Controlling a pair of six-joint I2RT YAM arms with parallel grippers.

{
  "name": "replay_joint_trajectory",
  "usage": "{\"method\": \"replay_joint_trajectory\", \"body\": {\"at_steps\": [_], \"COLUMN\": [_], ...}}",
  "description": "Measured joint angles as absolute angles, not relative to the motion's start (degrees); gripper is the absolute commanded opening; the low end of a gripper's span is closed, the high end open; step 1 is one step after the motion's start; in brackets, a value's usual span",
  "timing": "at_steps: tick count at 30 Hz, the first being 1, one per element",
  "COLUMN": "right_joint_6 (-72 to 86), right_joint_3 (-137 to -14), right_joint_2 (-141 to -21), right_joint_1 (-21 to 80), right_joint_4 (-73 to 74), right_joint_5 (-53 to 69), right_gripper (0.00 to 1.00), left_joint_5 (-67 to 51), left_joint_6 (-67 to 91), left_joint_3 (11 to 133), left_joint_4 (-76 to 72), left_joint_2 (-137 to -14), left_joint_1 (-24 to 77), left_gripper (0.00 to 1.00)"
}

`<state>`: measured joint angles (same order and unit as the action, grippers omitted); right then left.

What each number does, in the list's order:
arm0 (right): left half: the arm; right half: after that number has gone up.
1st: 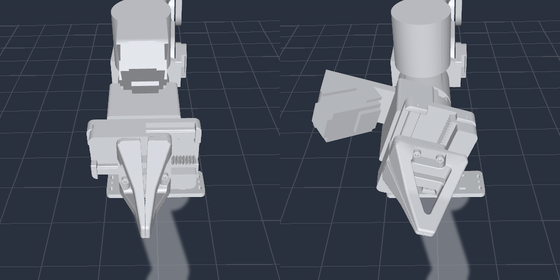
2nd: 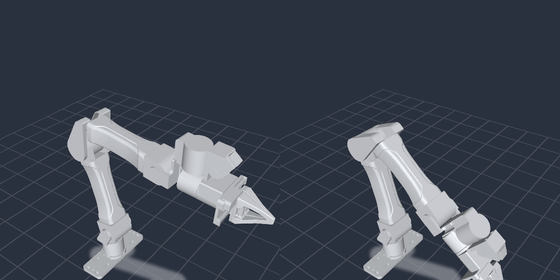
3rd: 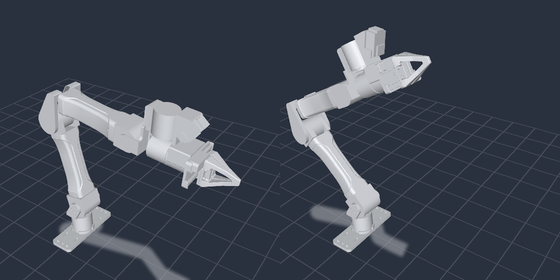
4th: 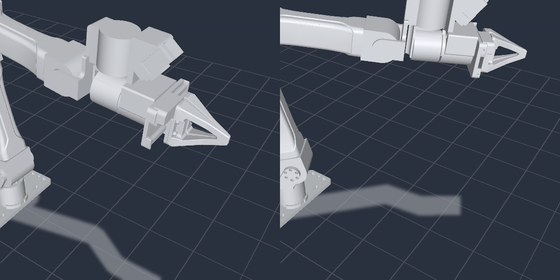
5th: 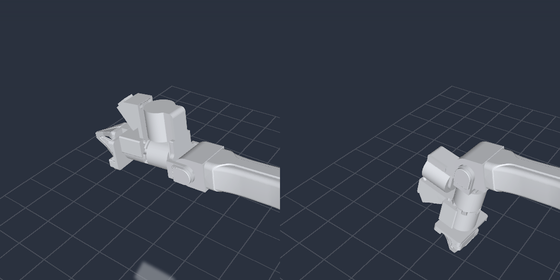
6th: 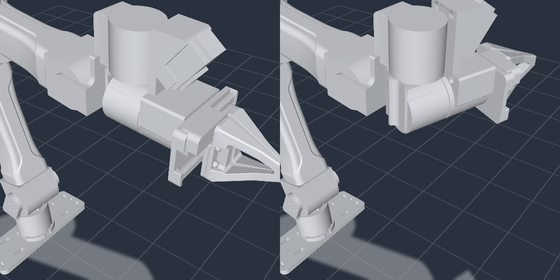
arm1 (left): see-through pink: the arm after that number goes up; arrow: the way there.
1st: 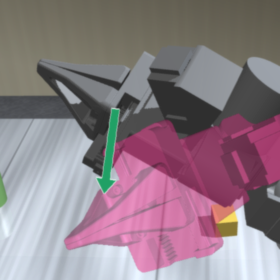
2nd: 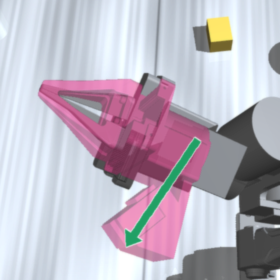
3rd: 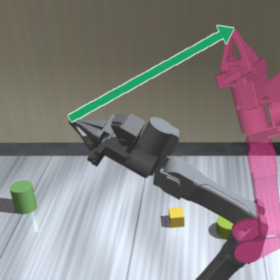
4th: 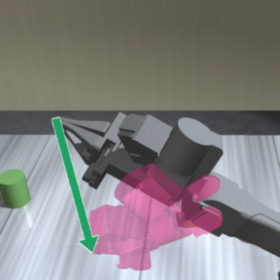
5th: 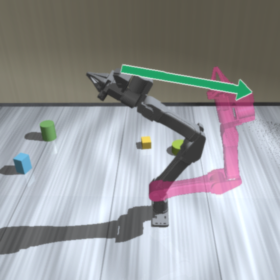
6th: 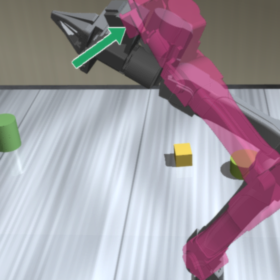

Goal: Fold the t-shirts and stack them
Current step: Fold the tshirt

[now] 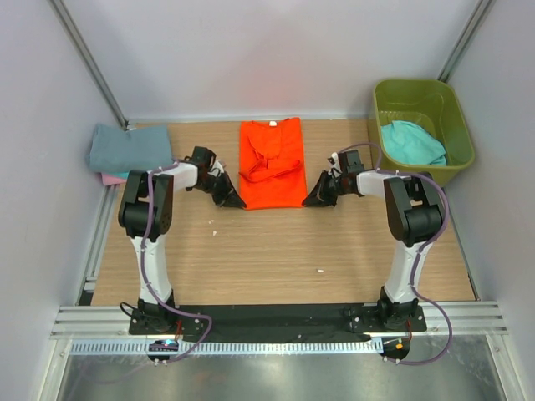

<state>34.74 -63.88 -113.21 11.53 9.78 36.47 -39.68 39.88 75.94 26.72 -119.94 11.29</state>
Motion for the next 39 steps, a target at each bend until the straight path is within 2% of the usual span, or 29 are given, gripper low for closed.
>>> {"method": "replay_joint_trajectory", "body": {"at_steps": [6, 15, 21, 32, 35, 39], "right_joint_6": [34.2, 34.2, 34.2, 34.2, 34.2, 34.2], "right_joint_3": [-63.5, -61.8, -58.8, -50.3, -50.2, -54.4], "right_joint_2": [-107.4, -90.0, -86.0, -82.8, -82.8, -85.3], "right_joint_1": [11.5, 11.0, 10.9, 10.9, 10.9, 10.6], "right_joint_4": [10.8, 15.4, 18.5, 19.8, 19.7, 19.6], "right_joint_5": [35.9, 36.8, 37.1, 36.8, 36.5, 36.2], "right_gripper": [0.01, 0.01, 0.01, 0.02, 0.02, 0.01], "left_joint_5": [-40.3, -42.1, -42.9, -43.5, -43.9, -44.2], "left_joint_6": [40.3, 40.4, 41.6, 43.0, 43.0, 42.6], "left_joint_3": [73.7, 73.1, 69.0, 63.4, 66.4, 78.8], "left_joint_4": [26.0, 26.8, 26.9, 27.1, 27.6, 28.8], "left_joint_2": [-116.8, -101.0, -95.3, -96.4, -99.4, -107.3], "left_joint_1": [11.4, 11.5, 11.8, 12.6, 12.6, 12.6], "left_gripper": [0.00, 0.00, 0.00, 0.00, 0.00, 0.00]}}
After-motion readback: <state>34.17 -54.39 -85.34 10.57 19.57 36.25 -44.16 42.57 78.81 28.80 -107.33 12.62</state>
